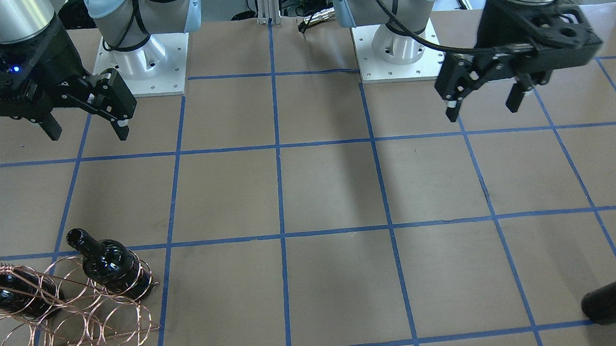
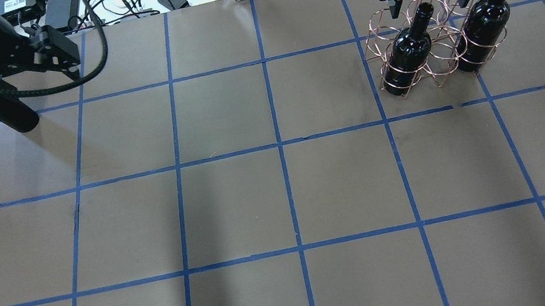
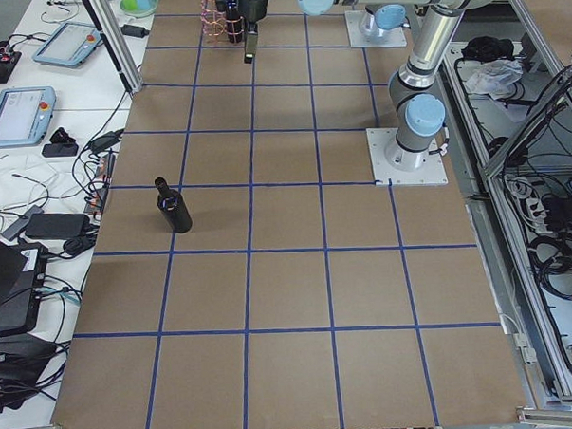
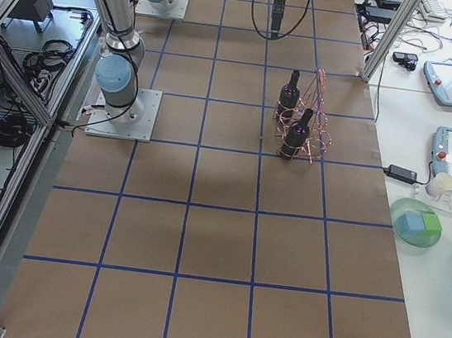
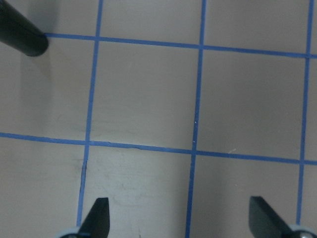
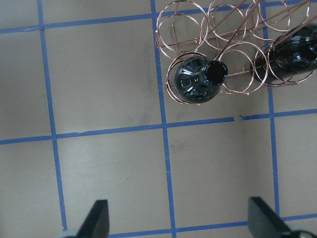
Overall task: Place wine into wine basket
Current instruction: 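Lower the left gripper onto the standing dark wine bottle and grasp it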
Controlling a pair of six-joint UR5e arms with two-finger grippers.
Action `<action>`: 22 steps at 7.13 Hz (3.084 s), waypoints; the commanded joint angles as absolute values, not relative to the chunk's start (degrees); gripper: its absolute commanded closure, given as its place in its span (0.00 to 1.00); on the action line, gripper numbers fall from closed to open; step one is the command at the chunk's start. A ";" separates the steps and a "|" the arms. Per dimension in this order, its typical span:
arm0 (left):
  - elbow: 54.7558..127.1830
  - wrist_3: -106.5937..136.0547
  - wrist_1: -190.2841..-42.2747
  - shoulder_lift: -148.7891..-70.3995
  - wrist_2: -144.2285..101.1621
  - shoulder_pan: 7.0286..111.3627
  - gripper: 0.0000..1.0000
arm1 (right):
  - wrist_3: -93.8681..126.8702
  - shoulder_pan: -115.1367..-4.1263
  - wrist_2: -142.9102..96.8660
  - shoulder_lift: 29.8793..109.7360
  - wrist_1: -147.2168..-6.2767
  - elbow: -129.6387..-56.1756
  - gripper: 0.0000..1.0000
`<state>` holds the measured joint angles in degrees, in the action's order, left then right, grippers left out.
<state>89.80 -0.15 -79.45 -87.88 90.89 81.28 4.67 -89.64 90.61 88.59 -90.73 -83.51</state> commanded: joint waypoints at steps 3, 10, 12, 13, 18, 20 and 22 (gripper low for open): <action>96.23 -12.63 -68.30 -88.85 94.22 64.83 0.00 | 4.66 -89.65 90.62 88.68 -90.70 -83.50 0.00; 101.15 -20.46 -46.12 -100.09 85.43 56.43 0.10 | 4.66 -89.65 90.79 88.59 -90.62 -83.50 0.00; 101.69 -21.88 -39.38 -103.00 85.17 55.81 0.12 | 4.75 -89.65 90.79 88.59 -90.62 -83.50 0.00; 100.99 -22.23 -39.20 -104.23 84.38 55.81 0.11 | 4.75 -89.65 90.79 88.68 -90.53 -83.50 0.00; 95.99 -34.10 -32.96 -108.80 76.20 55.81 0.04 | 4.75 -89.65 90.79 88.68 -90.35 -83.50 0.00; 93.27 -34.19 -32.17 -111.34 76.20 55.72 0.03 | 4.75 -89.65 90.62 88.68 -90.35 -83.50 0.00; 92.29 -34.10 -31.82 -113.37 75.16 55.72 0.04 | 4.83 -89.65 90.79 88.68 -90.35 -83.50 0.00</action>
